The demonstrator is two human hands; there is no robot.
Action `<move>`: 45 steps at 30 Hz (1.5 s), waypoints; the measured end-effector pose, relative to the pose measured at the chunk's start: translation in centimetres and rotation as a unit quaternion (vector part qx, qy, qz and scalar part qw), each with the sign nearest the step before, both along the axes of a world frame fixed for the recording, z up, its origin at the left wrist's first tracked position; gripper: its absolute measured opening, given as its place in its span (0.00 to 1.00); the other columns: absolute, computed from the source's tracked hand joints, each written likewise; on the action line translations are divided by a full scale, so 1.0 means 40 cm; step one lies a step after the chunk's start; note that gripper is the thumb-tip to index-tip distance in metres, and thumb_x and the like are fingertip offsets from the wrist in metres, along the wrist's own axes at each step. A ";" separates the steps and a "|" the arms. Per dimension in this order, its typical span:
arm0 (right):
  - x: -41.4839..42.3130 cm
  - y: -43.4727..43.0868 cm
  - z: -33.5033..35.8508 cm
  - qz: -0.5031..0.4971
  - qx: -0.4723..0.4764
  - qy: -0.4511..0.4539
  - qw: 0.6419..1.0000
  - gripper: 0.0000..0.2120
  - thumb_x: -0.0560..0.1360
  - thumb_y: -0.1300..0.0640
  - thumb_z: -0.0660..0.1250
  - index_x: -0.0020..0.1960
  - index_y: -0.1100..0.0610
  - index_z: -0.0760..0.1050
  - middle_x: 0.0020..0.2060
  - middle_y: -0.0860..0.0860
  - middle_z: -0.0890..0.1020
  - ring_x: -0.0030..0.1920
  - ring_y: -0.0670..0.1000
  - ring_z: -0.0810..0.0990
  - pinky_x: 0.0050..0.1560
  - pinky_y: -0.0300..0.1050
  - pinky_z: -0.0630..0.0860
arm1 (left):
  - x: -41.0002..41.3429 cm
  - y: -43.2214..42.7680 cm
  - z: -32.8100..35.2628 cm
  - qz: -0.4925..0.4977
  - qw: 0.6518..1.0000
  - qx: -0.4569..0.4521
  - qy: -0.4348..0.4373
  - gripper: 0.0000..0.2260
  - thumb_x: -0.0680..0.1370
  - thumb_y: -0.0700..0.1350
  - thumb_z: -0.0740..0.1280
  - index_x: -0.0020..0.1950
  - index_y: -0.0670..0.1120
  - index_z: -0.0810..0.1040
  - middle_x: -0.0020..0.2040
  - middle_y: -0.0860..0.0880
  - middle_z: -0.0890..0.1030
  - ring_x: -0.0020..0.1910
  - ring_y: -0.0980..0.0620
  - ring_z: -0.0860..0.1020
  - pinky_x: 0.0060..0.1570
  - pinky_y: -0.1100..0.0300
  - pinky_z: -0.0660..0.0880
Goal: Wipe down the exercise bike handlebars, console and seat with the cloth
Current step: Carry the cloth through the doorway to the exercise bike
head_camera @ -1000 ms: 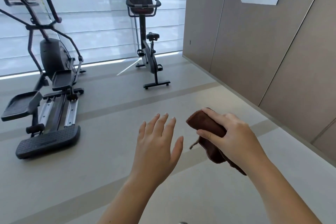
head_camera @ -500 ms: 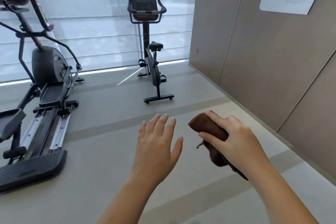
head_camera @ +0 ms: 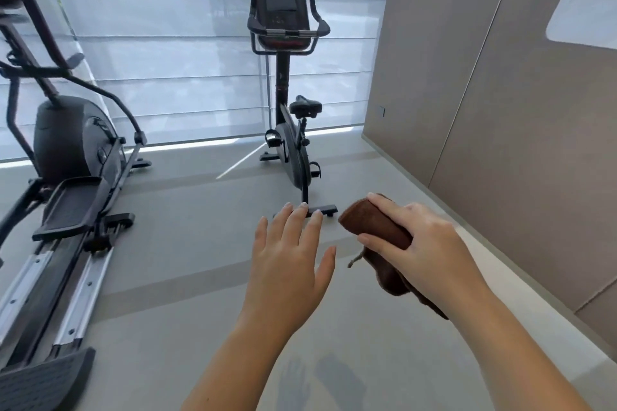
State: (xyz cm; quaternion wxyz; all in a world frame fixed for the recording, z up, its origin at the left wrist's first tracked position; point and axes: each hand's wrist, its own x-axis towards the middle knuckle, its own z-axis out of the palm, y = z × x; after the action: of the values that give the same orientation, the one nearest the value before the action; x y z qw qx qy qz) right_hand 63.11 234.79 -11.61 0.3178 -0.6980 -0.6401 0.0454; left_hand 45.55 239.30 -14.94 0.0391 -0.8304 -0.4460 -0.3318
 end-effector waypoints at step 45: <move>-0.114 2.664 0.043 0.064 0.073 -0.029 0.995 0.29 0.67 0.35 0.62 0.66 0.39 0.67 0.41 0.47 0.73 0.42 0.47 0.72 0.41 0.37 0.66 | -0.139 2.603 0.054 0.093 0.995 0.038 0.015 0.19 0.73 0.52 0.62 0.57 0.41 0.76 0.58 0.40 0.78 0.60 0.38 0.74 0.58 0.39 0.67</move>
State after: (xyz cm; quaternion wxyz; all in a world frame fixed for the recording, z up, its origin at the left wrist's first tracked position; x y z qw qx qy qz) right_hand 58.54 341.36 -9.89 0.3455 -0.6318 -0.6939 -0.0011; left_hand 39.98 343.42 -12.77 0.1084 -0.7879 -0.5078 -0.3311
